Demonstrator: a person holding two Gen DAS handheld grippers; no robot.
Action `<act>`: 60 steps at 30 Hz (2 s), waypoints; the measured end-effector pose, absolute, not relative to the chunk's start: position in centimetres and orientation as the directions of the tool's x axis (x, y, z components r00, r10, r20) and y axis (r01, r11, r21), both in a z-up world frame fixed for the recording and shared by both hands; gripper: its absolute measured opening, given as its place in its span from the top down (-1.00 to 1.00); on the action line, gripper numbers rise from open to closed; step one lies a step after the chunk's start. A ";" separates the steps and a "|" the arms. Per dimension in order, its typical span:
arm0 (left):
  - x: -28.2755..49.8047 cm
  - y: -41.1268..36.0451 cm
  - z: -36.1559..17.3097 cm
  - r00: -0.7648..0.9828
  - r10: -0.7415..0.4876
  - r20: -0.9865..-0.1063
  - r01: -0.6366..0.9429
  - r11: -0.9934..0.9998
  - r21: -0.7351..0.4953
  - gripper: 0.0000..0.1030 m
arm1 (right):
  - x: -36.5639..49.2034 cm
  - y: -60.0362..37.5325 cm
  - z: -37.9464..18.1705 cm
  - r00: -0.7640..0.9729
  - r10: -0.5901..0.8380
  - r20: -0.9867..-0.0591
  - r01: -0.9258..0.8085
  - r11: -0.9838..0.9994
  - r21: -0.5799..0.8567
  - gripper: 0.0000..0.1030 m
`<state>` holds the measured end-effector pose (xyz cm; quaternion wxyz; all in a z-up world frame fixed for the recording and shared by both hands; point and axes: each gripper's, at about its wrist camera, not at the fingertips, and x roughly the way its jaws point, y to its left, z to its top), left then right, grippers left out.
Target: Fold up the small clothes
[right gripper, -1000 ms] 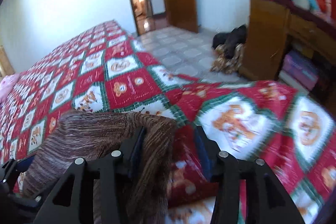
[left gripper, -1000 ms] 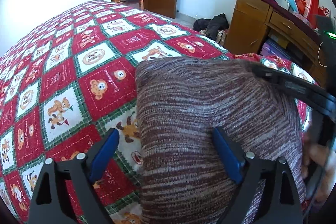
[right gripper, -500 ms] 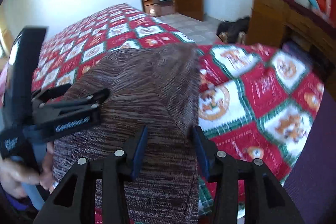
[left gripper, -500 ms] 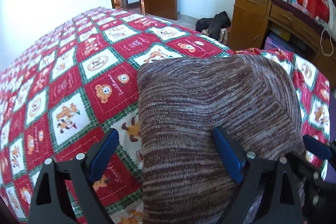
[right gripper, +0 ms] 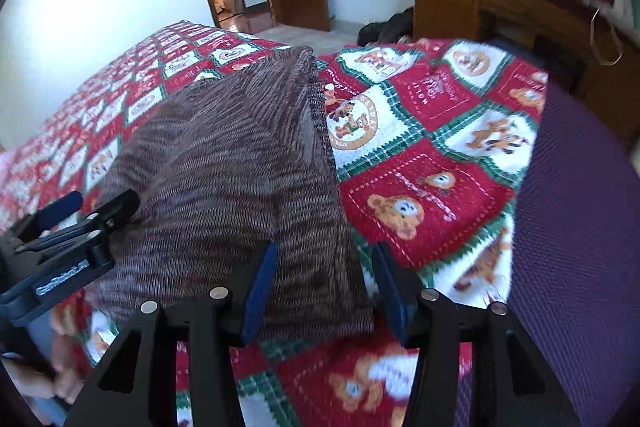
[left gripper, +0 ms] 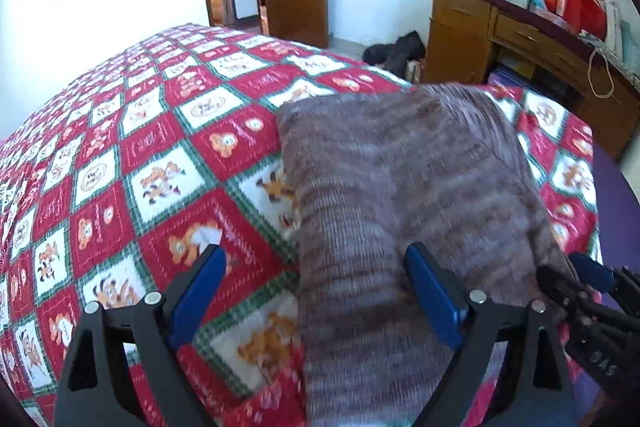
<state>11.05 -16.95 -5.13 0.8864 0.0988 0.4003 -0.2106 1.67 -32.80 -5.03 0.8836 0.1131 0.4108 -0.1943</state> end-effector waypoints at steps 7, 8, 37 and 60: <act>8.5 -15.0 -5.2 0.554 -0.330 -0.765 0.472 0.881 -0.038 -0.81 | -0.7 -31.3 -5.0 0.598 -0.294 -0.746 0.496 0.866 0.055 -0.02; 8.0 -14.7 -5.0 0.558 -0.331 -0.761 0.474 0.880 -0.035 -0.81 | -1.0 -30.9 -4.7 0.605 -0.300 -0.737 0.496 0.866 0.054 -0.03; -3.1 -7.5 7.5 0.869 -0.367 -0.331 0.384 0.923 -0.016 -1.00 | -12.6 -22.2 10.0 0.879 -0.453 -0.151 0.474 0.866 0.162 -0.81; -5.6 -8.1 8.6 0.921 -0.318 -0.227 0.342 0.937 0.075 -1.00 | -14.7 -22.2 11.1 0.866 -0.492 -0.089 0.499 0.844 0.196 -0.85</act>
